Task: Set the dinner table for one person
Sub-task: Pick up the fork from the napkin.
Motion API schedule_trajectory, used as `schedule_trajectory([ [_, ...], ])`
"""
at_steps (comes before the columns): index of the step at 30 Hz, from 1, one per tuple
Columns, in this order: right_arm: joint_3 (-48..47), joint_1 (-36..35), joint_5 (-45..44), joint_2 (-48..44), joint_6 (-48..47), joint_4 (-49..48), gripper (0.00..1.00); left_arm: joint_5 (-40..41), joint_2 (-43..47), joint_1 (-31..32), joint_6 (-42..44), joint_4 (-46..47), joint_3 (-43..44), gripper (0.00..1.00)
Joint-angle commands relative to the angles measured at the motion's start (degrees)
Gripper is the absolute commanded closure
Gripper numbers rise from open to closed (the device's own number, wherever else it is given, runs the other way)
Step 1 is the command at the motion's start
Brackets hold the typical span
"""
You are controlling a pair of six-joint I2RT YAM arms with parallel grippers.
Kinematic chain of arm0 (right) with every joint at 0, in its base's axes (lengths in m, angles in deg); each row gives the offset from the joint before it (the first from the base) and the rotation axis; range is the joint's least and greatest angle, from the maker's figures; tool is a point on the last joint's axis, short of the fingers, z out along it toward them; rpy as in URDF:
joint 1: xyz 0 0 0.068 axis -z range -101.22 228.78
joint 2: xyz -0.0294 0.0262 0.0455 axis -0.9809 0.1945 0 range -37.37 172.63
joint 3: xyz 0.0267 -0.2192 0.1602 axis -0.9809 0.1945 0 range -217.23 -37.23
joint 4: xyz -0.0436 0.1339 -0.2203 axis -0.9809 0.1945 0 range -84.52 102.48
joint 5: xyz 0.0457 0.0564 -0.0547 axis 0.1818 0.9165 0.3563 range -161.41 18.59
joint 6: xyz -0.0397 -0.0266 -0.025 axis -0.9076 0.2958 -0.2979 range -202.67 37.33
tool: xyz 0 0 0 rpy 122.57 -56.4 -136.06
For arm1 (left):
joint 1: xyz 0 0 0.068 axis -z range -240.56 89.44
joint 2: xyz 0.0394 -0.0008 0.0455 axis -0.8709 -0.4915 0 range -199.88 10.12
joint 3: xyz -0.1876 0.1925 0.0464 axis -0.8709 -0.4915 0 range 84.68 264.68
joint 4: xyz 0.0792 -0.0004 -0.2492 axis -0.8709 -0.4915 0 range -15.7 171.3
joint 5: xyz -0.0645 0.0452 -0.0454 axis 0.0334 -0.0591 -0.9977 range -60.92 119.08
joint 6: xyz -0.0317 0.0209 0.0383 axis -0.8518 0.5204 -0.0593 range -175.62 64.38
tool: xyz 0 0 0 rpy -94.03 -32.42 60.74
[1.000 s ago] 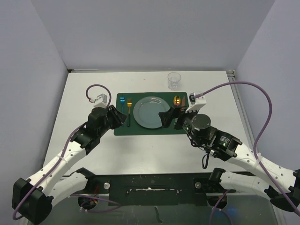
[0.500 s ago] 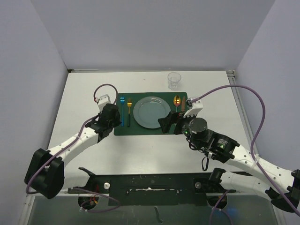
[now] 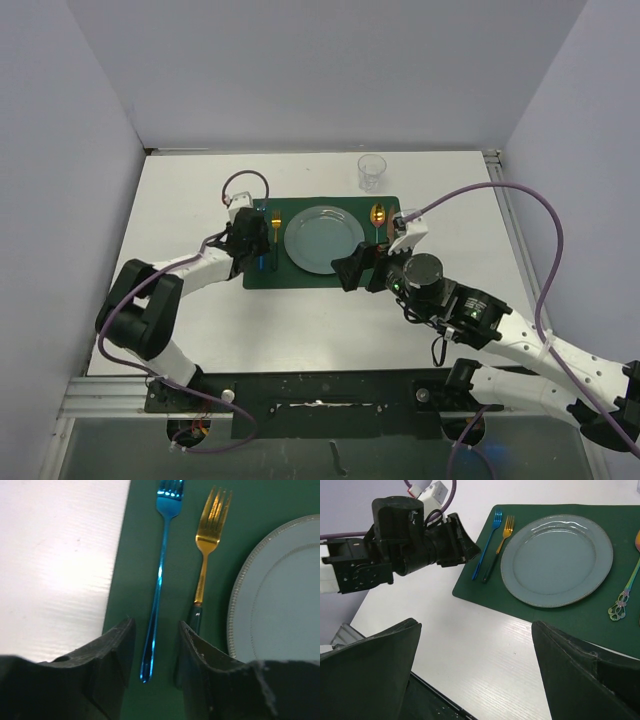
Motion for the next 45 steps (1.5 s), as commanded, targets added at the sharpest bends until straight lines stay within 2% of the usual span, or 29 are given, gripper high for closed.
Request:
schedule_trajectory([
  [1, 0.03, -0.76, 0.25, -3.03, 0.66, -0.83, 0.02, -8.97, -2.97, -1.39, 3.56, 8.81, 4.79, 0.60],
  [4, 0.52, -0.88, -0.69, -5.49, 0.72, -0.29, 0.01, -12.58, -5.16, -2.24, 5.66, 8.72, 6.90, 0.56],
  [11, 2.65, -1.04, -3.23, -10.71, 1.17, 0.19, 0.01, -15.18, -10.06, -5.20, 10.07, 1.28, 14.10, 0.58],
  [16, 3.39, -0.99, -4.07, -11.98, 2.03, 1.10, 0.01, -12.24, -12.99, -6.55, 12.44, -6.17, 18.29, 0.62],
  [22, 3.30, -1.12, -3.87, -10.82, 2.19, 0.85, 0.01, -9.73, -14.41, -6.88, 14.89, -11.13, 18.90, 0.66],
  [31, 2.99, -1.23, -2.55, -10.32, 2.55, 0.78, 0.00, -11.78, -14.45, -7.01, 16.00, -8.99, 16.77, 0.66],
  [45, 2.80, -1.26, -3.16, -9.54, 2.06, 0.56, 0.00, -19.99, -17.51, -6.93, 16.22, -2.20, 16.24, 0.66],
])
